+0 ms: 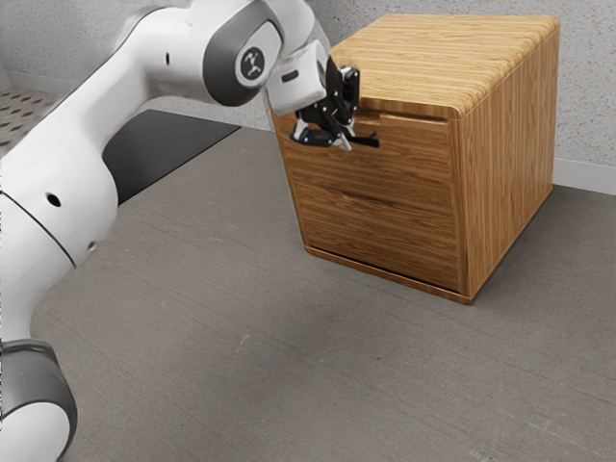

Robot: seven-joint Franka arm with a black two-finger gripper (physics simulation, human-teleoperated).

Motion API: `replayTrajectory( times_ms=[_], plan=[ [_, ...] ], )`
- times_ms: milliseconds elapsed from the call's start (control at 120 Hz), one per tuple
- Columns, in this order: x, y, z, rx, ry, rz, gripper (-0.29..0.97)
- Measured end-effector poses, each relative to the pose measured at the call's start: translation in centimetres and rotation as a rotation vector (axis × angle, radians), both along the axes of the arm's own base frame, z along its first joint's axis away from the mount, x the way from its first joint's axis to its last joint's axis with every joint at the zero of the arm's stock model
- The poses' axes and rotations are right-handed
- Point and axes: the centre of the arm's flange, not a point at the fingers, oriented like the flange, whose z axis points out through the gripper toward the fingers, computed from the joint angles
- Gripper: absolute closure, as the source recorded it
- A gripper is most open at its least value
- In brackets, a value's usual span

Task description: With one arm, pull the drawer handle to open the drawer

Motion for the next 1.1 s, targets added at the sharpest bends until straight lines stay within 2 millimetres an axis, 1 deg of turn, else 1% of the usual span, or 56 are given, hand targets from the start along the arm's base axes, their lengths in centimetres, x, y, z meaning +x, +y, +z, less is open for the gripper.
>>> replayTrajectory(
  times_ms=[75, 175, 258, 317, 383, 392, 417, 442, 492, 525, 617, 667, 767, 867, 933, 975, 1100],
  plan=[
    [0.1, 0.1, -0.2, -0.010, 0.005, 0.002, 0.74],
    [-0.3, -0.1, 0.1, -0.019, 0.012, 0.003, 0.75],
    [-0.5, -0.2, -0.7, -0.025, 0.041, 0.006, 0.77],
    [-0.8, -0.2, -1.2, -0.027, 0.060, 0.008, 0.83],
    [-1.3, -0.2, -1.4, -0.029, 0.073, 0.011, 0.85],
    [-1.4, -0.2, -1.4, -0.029, 0.075, 0.011, 0.87],
    [-1.7, -0.4, -1.4, -0.030, 0.080, 0.010, 0.83],
    [-2.0, -0.4, -1.2, -0.030, 0.083, 0.011, 0.83],
    [-3.0, 0.0, -0.3, -0.027, 0.081, 0.021, 0.78],
    [-3.6, 0.0, 0.2, -0.024, 0.083, 0.024, 0.77],
    [-4.8, 1.2, 0.7, -0.020, 0.090, 0.048, 0.76],
    [-4.9, 1.5, 0.5, -0.019, 0.095, 0.054, 0.78],
    [-5.4, 1.3, 0.4, -0.013, 0.093, 0.057, 0.78],
    [-6.1, 0.5, 1.5, -0.006, 0.068, 0.048, 0.78],
    [-6.4, 0.3, 1.5, -0.006, 0.068, 0.048, 0.78],
    [-6.4, 0.4, 1.3, -0.006, 0.069, 0.051, 0.80],
    [-5.9, 0.4, 0.2, -0.010, 0.081, 0.056, 0.79]
  ],
)
